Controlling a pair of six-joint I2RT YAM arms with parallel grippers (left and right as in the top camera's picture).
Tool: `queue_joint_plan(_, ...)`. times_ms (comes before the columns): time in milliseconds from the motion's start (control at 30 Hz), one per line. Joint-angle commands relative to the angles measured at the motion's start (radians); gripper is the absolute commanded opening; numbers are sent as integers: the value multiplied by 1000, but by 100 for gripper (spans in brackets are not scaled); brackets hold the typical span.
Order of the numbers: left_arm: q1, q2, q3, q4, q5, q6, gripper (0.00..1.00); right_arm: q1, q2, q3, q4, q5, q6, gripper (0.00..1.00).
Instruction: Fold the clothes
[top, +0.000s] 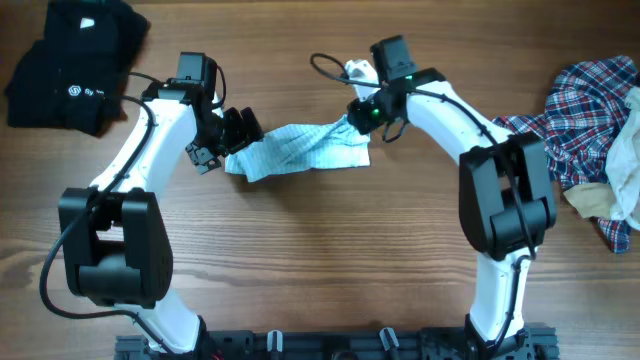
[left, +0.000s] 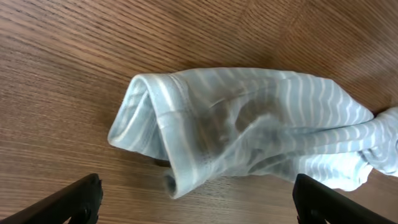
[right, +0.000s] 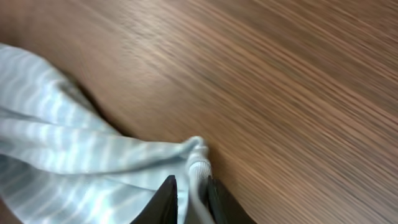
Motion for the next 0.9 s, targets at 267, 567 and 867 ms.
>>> queue_joint_plan(267,-2,-27,3,2,-18,16,98,90,-56,-3,-60,23,-24,12)
queue_joint_plan(567,-2,-27,3,3,-18,16,99,90,-140,-3,-190,55,-25,11)
queue_joint_plan(867,-2,-27,3,6,-17,16,99,90,-140,-21,-257,78,-36,10)
